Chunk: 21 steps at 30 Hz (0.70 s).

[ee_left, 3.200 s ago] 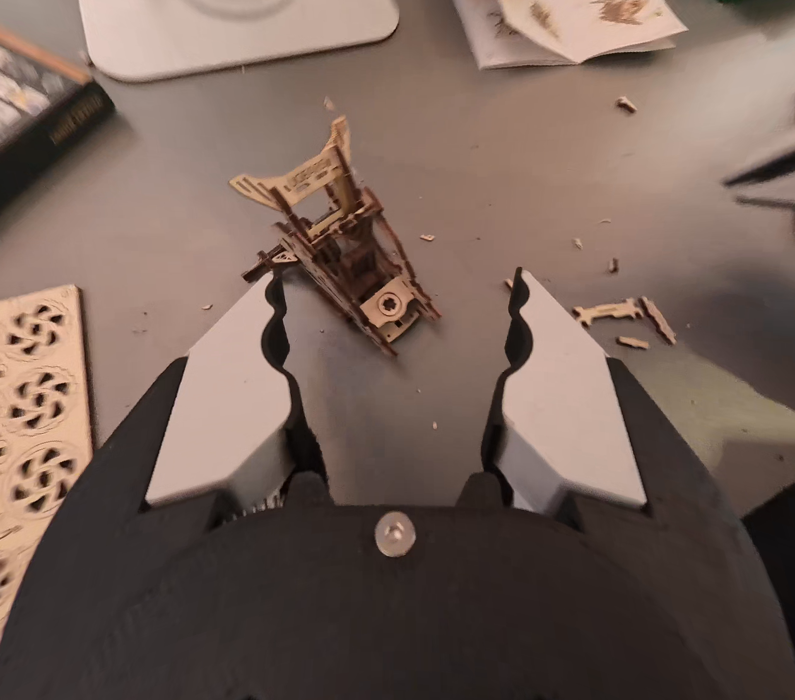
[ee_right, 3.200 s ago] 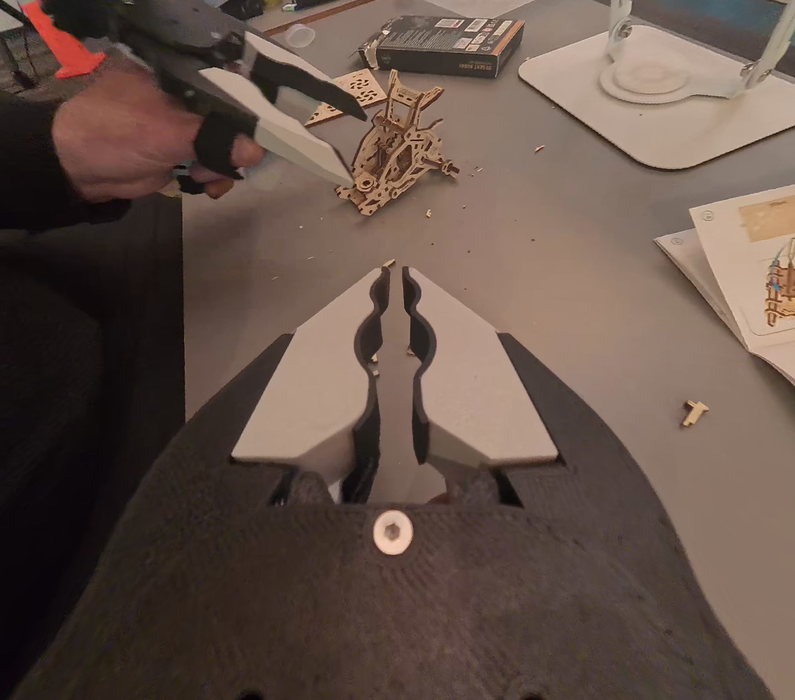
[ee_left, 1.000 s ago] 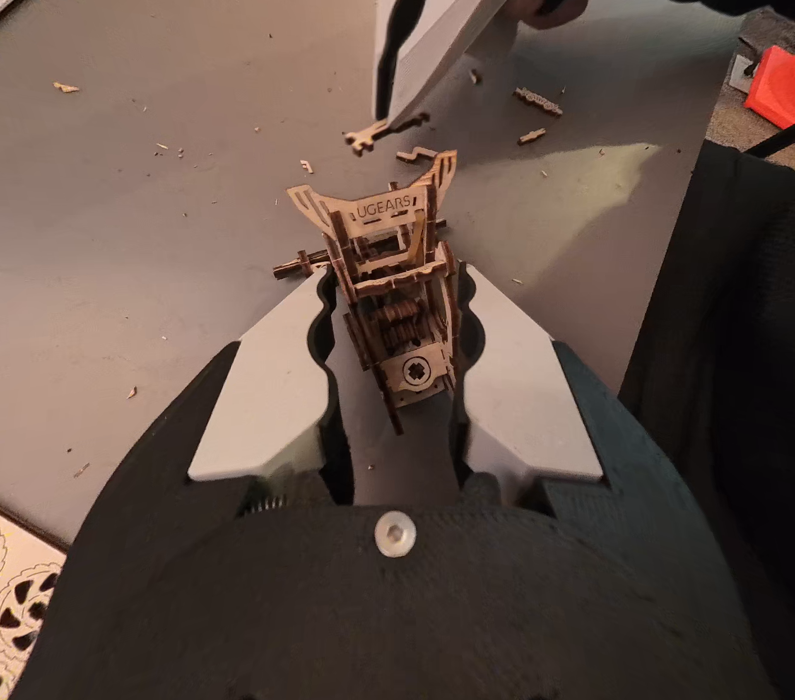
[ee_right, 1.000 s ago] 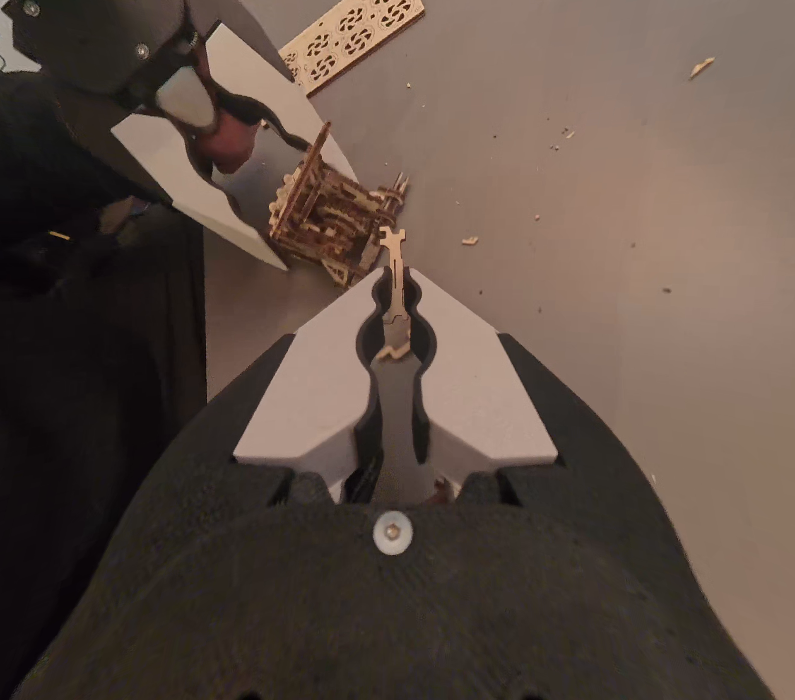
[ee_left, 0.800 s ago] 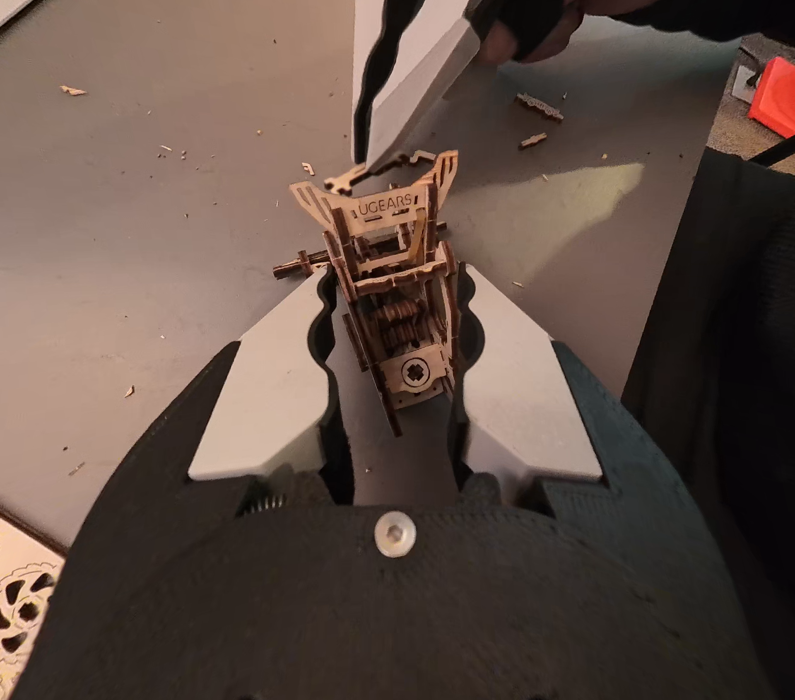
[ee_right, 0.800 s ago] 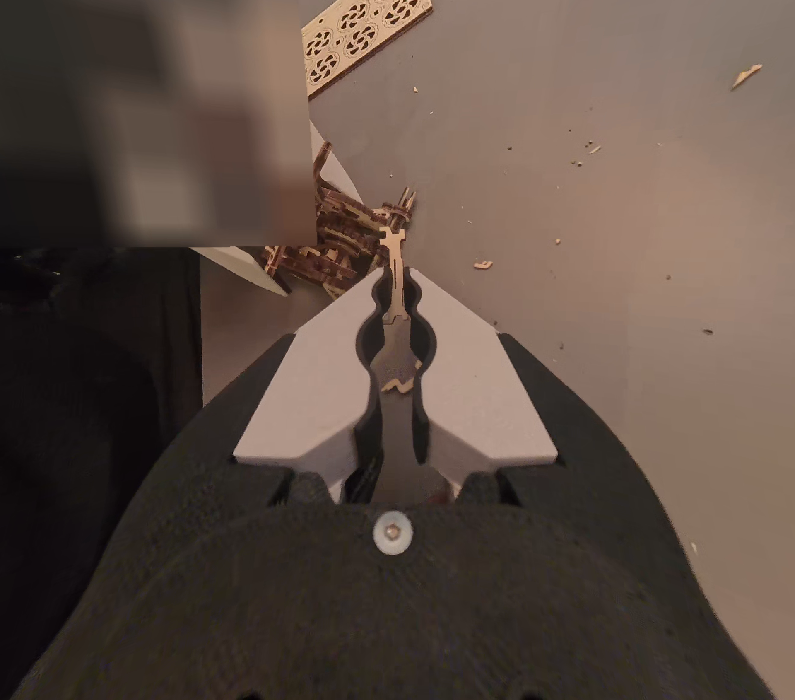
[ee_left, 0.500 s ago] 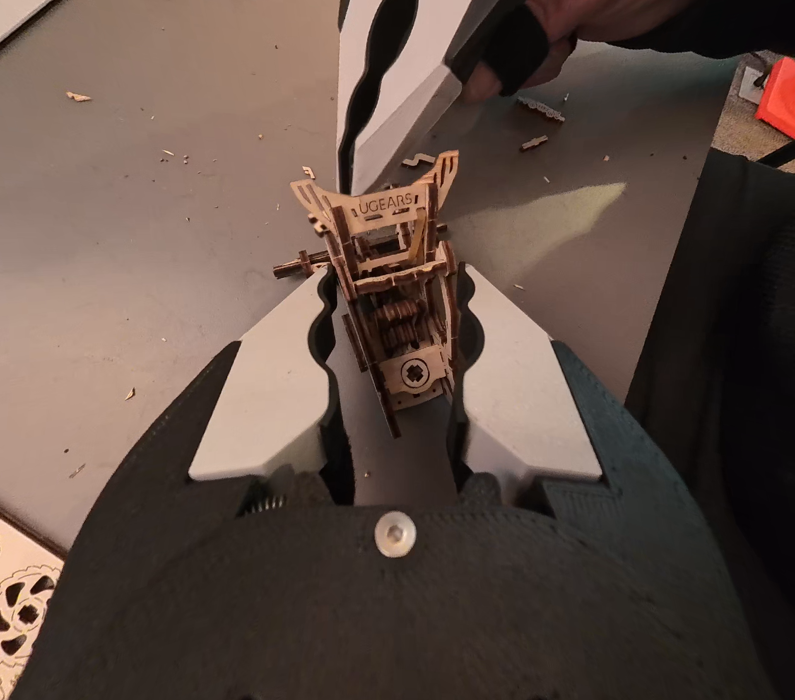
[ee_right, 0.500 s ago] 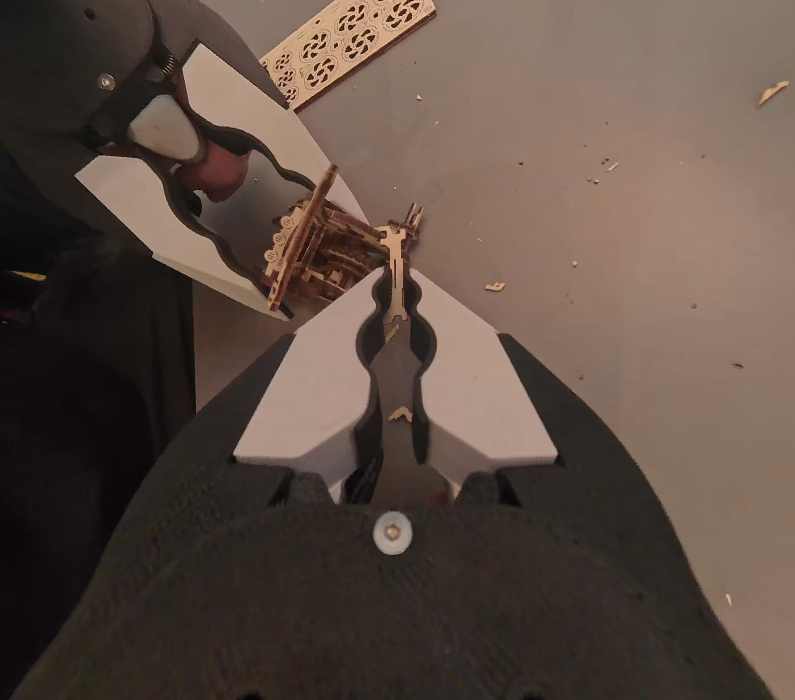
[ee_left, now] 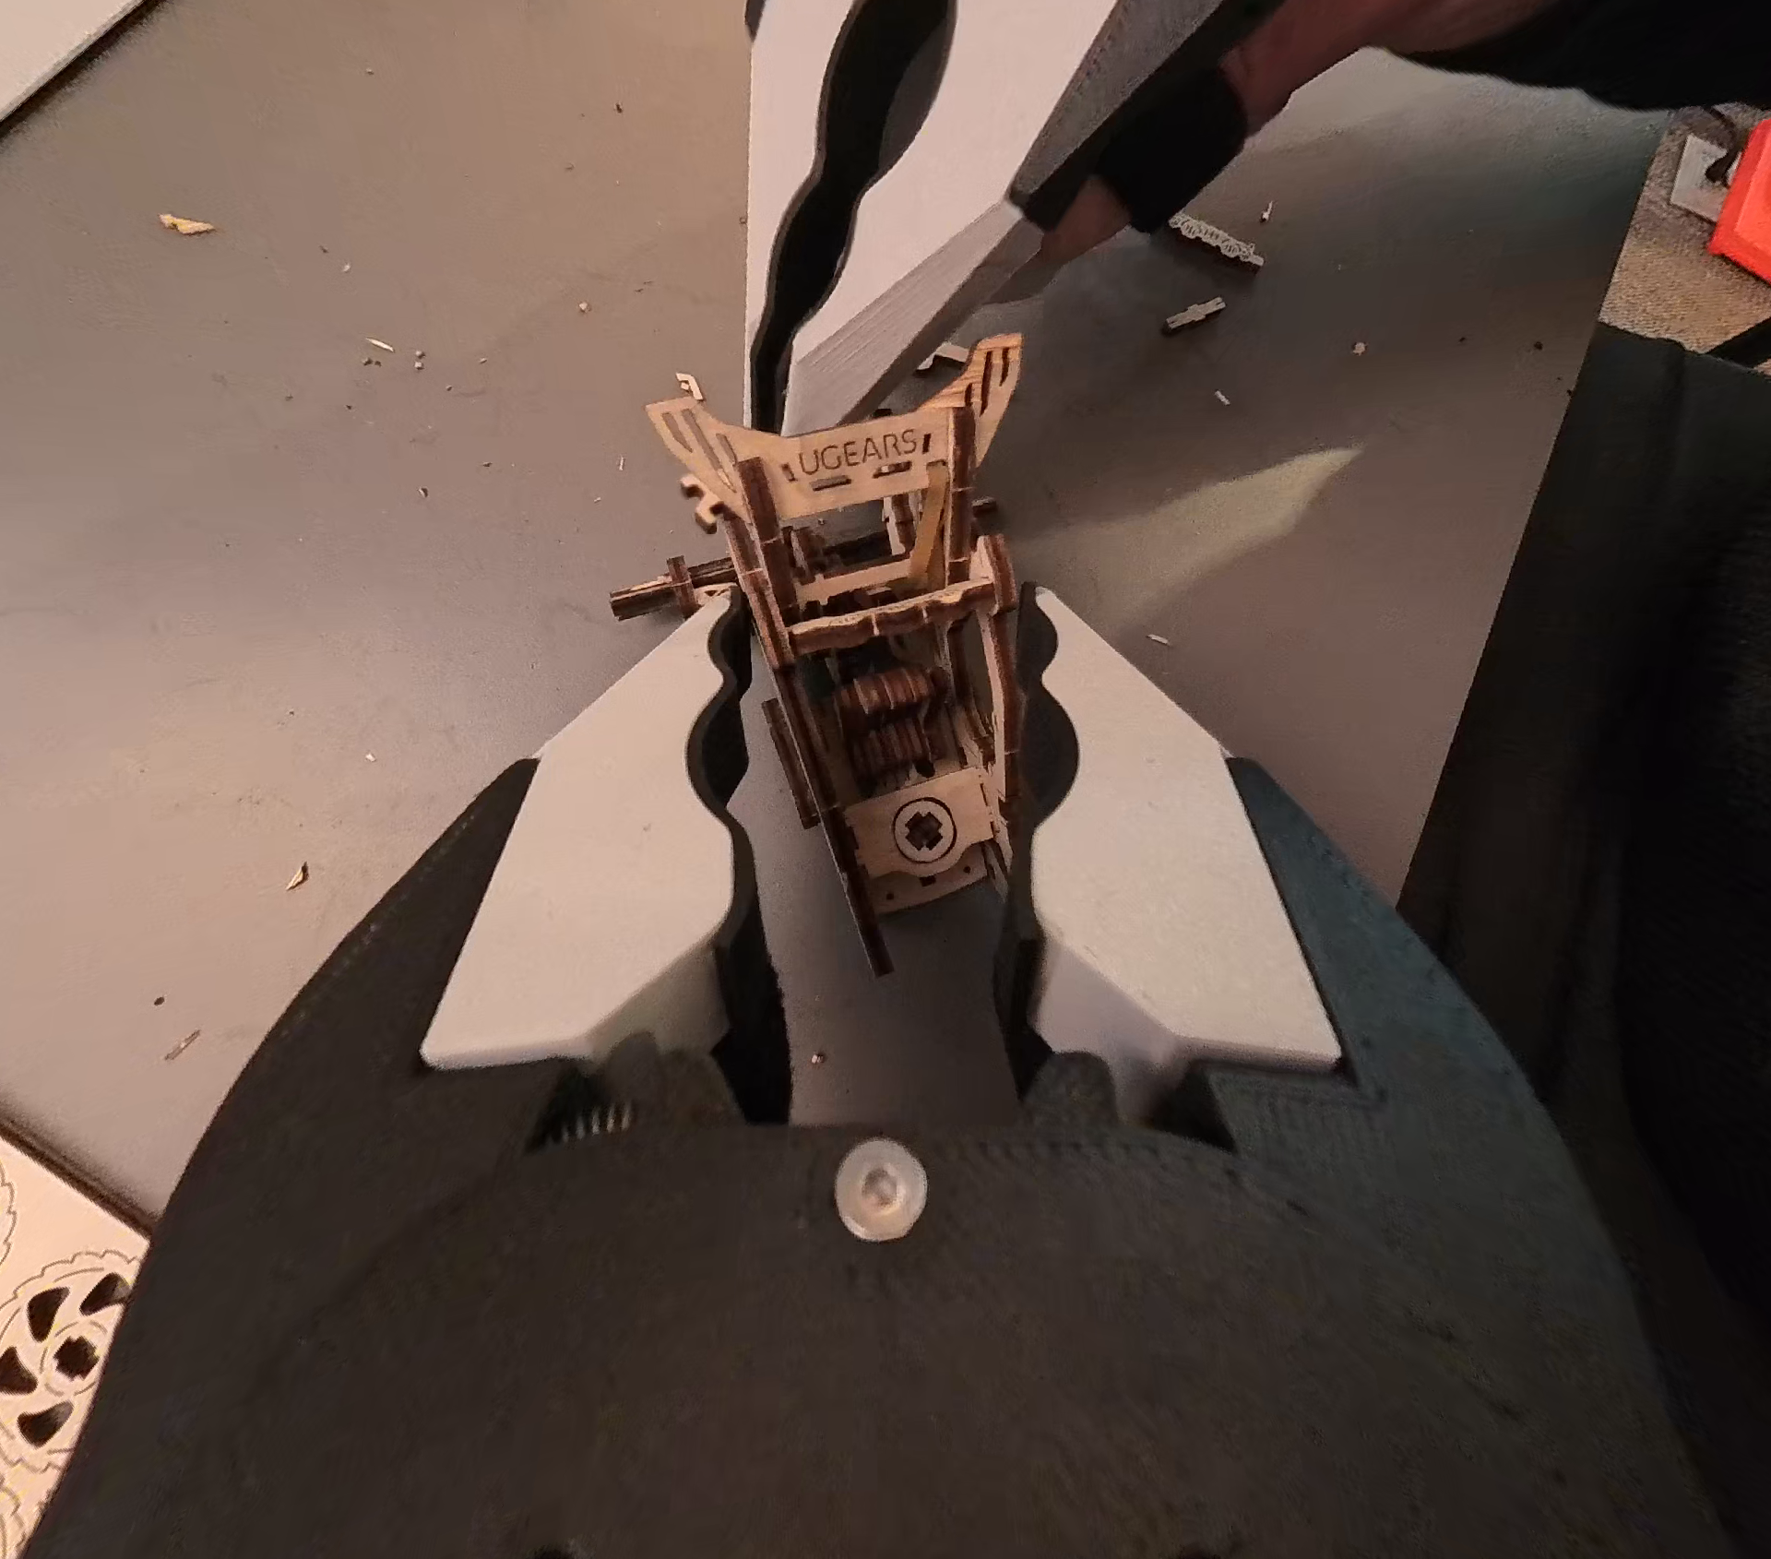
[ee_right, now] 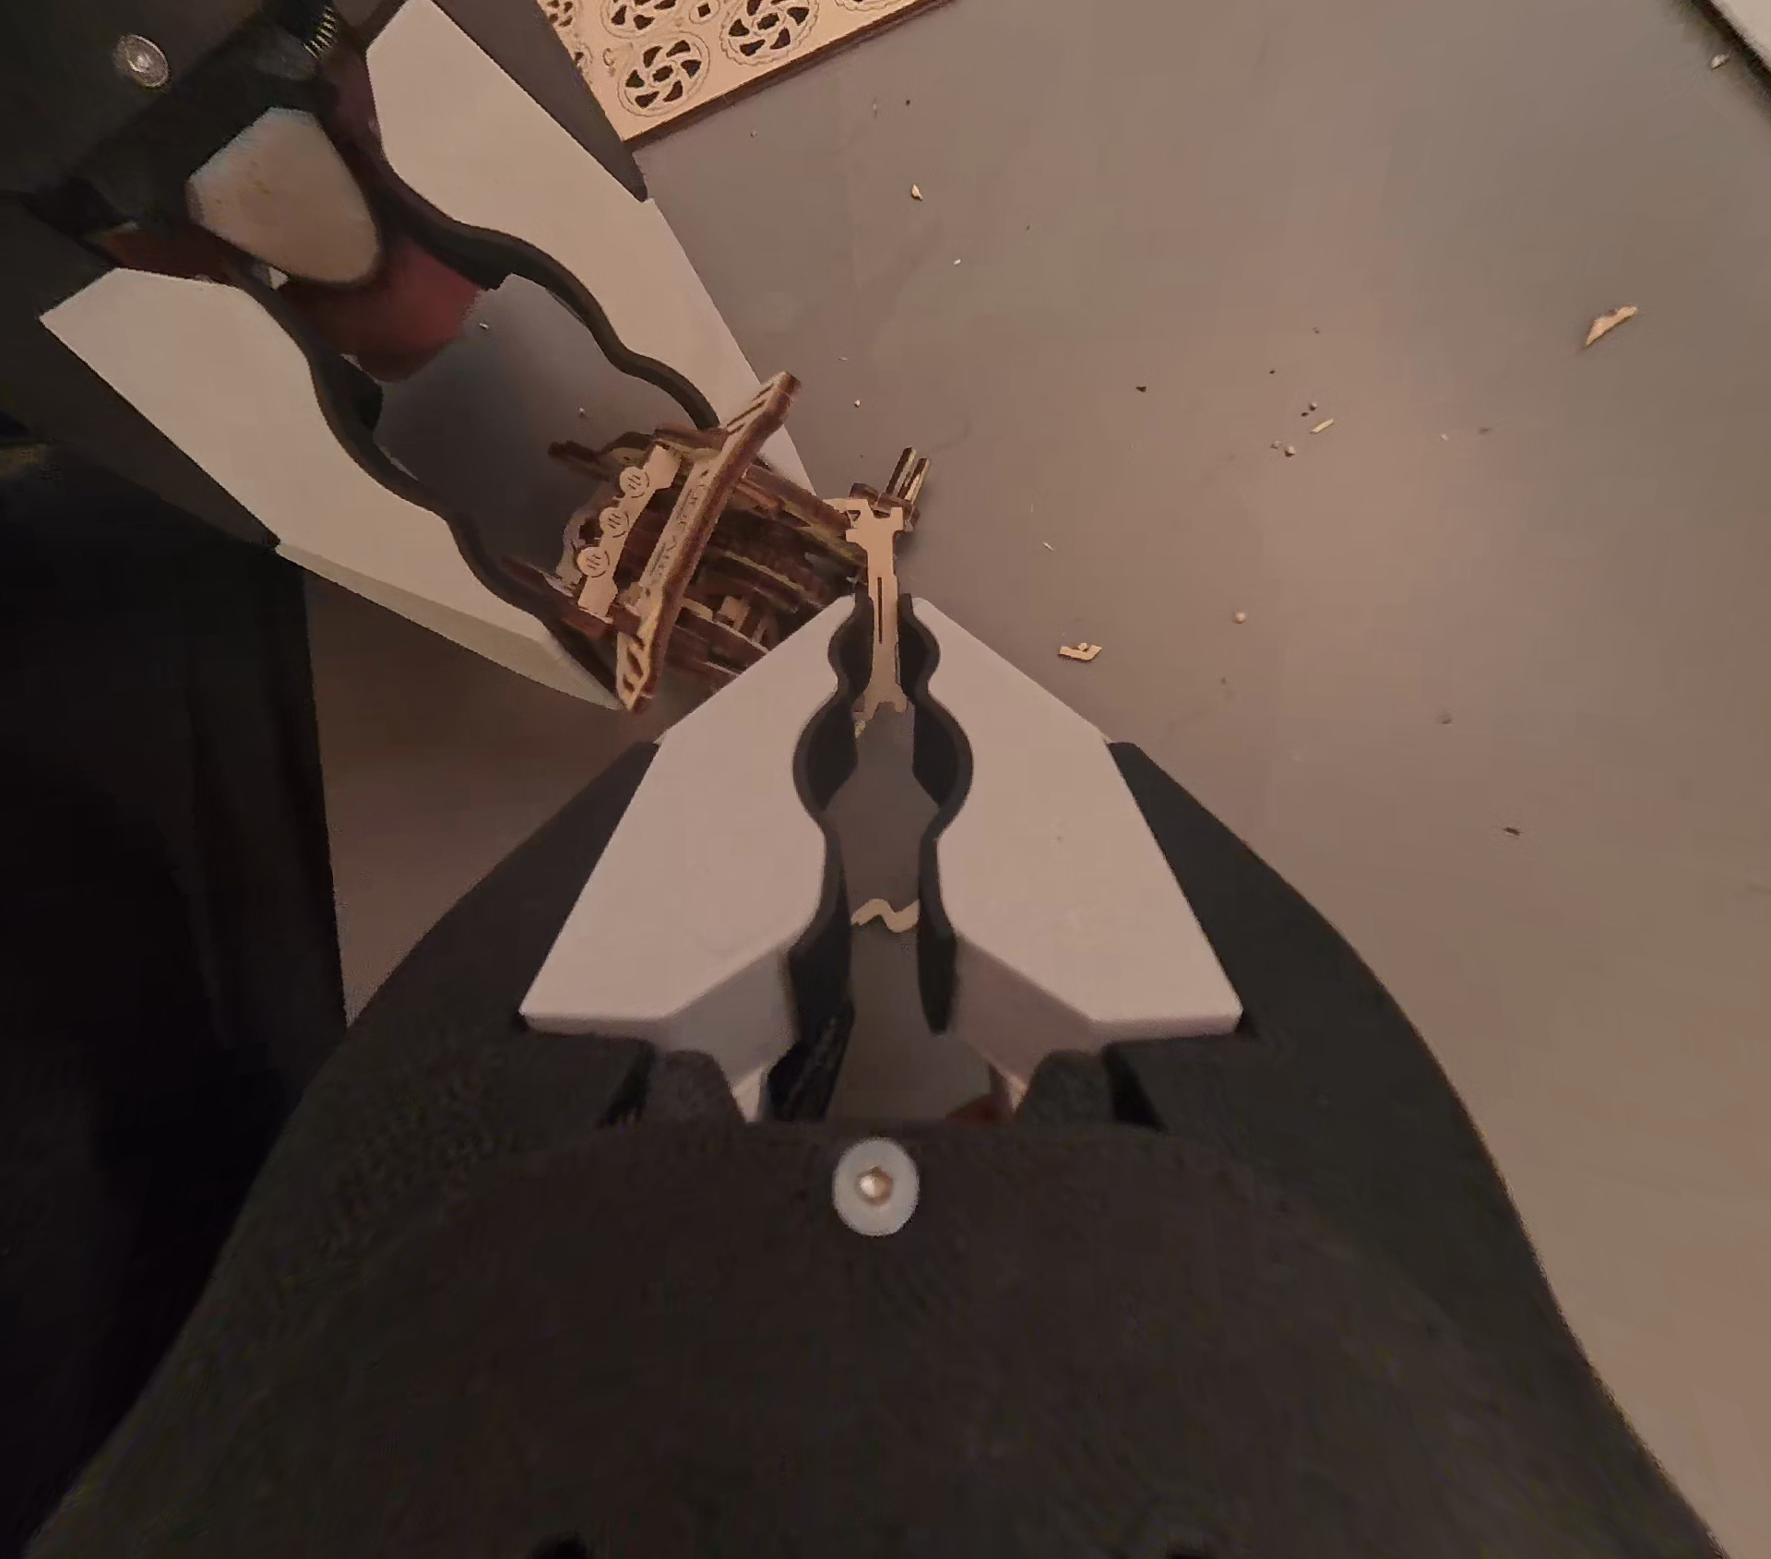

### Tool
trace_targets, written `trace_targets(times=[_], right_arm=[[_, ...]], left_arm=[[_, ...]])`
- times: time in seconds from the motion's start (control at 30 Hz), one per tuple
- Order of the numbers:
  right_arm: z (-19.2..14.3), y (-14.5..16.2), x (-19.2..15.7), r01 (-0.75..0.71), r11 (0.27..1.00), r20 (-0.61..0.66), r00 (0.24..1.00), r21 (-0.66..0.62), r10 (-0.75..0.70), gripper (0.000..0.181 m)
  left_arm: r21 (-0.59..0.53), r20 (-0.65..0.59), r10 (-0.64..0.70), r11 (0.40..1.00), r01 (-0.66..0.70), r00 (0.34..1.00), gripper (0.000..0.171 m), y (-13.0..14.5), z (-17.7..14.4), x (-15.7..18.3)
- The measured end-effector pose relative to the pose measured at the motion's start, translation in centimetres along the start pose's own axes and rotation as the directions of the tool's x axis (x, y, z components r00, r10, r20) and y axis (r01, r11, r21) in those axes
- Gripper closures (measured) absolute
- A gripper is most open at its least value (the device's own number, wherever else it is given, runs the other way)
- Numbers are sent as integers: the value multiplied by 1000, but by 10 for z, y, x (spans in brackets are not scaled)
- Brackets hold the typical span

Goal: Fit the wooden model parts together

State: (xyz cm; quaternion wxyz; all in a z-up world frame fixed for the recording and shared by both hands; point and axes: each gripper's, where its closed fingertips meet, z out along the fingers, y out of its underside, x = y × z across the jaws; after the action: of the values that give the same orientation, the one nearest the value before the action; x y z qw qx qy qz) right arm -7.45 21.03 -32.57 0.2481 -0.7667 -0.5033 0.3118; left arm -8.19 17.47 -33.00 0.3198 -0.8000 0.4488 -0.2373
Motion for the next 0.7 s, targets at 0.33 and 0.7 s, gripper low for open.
trace_targets(times=[0.33,0.7], right_arm=[[0,2,-3,81,995,-45,995,-58,-84,179],[-8,-1,4,-18,1000,44,999,10,18,181]], left_arm=[[-3,4,2,1000,-2,1000,119,0,0,0],[-5,6,2,1000,-2,1000,119,0,0,0]])
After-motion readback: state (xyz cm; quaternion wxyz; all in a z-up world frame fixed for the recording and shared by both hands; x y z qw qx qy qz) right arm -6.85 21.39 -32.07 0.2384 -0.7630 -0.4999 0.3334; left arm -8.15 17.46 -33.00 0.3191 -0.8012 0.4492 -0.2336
